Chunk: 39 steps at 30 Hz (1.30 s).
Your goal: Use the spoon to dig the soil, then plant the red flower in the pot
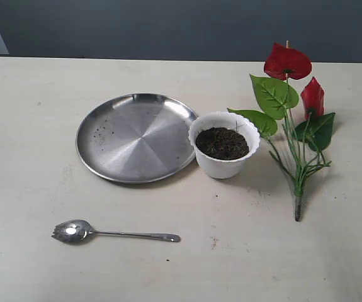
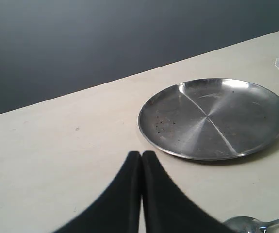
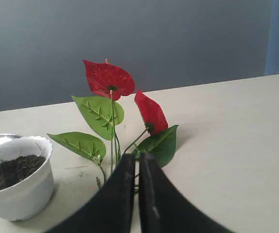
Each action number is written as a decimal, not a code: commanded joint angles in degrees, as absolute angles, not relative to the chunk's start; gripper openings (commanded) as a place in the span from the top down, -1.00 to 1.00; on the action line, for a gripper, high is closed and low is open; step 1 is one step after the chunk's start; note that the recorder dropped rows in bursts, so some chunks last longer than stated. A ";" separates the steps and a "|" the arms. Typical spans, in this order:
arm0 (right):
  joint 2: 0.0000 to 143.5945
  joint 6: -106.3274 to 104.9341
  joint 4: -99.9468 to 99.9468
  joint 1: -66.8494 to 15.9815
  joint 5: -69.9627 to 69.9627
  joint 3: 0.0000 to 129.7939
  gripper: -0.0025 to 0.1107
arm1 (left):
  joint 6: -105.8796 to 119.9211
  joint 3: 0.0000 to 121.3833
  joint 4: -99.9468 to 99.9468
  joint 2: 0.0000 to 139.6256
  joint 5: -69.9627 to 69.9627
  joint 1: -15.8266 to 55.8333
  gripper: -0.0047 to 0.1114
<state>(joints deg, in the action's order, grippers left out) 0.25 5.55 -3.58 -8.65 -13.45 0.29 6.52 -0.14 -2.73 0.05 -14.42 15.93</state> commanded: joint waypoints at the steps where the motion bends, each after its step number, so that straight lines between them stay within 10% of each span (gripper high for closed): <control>1: 0.00 5.12 -3.52 -8.88 -13.13 0.00 0.88 | 6.44 0.00 -2.26 0.00 -13.66 16.22 0.91; 15: 0.00 14.03 -34.72 -9.00 8.19 0.00 0.88 | 6.44 0.00 -2.26 0.00 -13.66 16.22 0.91; 39: 0.00 14.13 -35.27 -9.06 6.59 0.00 0.88 | 6.44 0.00 -2.26 0.00 -13.66 16.22 0.91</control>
<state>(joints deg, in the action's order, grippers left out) 0.25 14.27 -35.23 -8.91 5.06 0.06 6.52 -0.14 -2.73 0.05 -14.42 15.93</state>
